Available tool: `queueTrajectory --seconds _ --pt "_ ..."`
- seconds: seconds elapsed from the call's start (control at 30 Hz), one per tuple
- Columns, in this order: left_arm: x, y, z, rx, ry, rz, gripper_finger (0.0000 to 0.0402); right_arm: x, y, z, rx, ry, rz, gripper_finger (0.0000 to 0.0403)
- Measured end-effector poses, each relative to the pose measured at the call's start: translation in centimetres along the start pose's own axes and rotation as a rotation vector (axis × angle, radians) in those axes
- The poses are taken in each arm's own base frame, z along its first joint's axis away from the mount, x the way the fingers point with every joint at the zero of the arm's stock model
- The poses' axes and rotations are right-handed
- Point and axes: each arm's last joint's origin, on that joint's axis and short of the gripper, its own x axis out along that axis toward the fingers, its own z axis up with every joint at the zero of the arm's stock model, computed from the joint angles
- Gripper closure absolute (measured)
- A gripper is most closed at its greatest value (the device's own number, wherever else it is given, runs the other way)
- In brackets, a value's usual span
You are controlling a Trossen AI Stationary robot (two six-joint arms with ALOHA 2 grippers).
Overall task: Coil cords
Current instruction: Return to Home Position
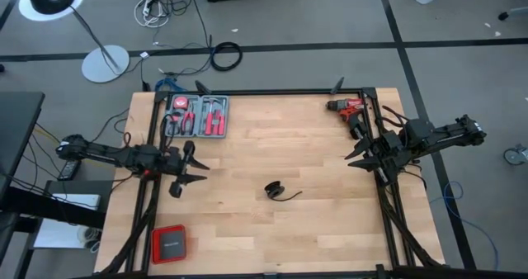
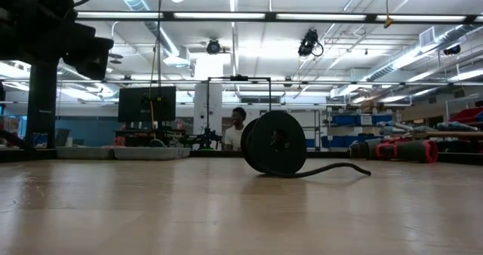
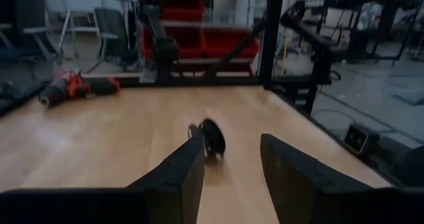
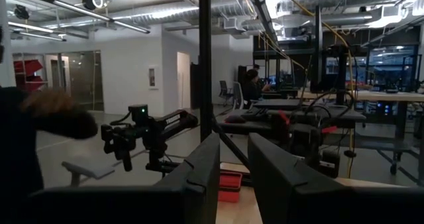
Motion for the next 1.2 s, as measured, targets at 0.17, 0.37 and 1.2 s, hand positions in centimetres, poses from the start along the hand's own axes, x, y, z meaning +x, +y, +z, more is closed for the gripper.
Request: queueTrajectory --seconds 0.17,0.37,1.2 --pt "0.0 0.0 0.3 -0.001 -0.036 -0.002 0.0250 0.0 0.0 0.0 0.000 0.000 0.000 0.0324" --pt "0.0 0.0 0.5 -0.001 -0.049 -0.003 0.0250 0.0 0.0 0.0 0.000 0.000 0.000 0.0324" --pt "0.0 0.0 0.4 -0.001 -0.047 -0.002 0.0250 -4.0 0.8 -4.5 0.060 -0.278 0.181 0.0324"
